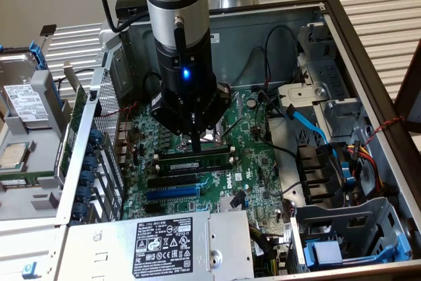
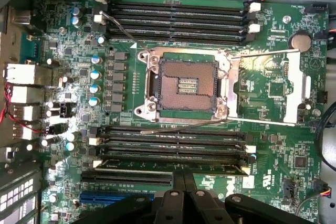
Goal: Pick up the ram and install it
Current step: 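Press down the ram until it locks into place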
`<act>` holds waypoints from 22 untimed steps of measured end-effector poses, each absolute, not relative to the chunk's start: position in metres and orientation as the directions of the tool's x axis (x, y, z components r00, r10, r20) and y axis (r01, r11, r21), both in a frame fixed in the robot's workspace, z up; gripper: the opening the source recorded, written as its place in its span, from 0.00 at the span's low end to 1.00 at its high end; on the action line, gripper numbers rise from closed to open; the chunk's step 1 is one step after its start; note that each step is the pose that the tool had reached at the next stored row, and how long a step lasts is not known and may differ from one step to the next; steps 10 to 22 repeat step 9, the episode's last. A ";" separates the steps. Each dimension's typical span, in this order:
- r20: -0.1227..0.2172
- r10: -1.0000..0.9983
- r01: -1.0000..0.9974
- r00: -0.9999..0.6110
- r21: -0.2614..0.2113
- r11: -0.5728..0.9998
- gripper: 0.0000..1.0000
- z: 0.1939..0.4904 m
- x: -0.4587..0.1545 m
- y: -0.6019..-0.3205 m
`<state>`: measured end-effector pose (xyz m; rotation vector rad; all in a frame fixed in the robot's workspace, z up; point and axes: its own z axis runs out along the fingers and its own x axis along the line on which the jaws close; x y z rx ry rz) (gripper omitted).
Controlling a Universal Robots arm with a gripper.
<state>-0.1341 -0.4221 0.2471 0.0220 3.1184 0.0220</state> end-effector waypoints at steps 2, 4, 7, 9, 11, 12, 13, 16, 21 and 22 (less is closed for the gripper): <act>-0.023 0.036 0.036 -0.999 0.013 0.999 0.11 0.247 -0.134 -0.422; -0.023 0.047 0.047 -0.999 0.013 0.999 0.11 0.247 -0.134 -0.422; -0.023 0.047 0.047 -0.999 0.013 0.999 0.11 0.247 -0.134 -0.422; -0.023 0.047 0.047 -0.999 0.013 0.999 0.11 0.247 -0.134 -0.422; -0.023 0.047 0.047 -0.999 0.013 0.999 0.11 0.247 -0.134 -0.422; -0.023 0.047 0.047 -0.999 0.013 0.999 0.11 0.247 -0.134 -0.422; -0.023 0.047 0.047 -0.999 0.013 0.999 0.11 0.247 -0.134 -0.422; -0.023 0.047 0.047 -0.999 0.013 0.999 0.11 0.247 -0.134 -0.422; -0.023 0.047 0.047 -0.999 0.013 0.999 0.11 0.247 -0.134 -0.422; -0.023 0.047 0.047 -0.999 0.013 0.999 0.11 0.247 -0.134 -0.422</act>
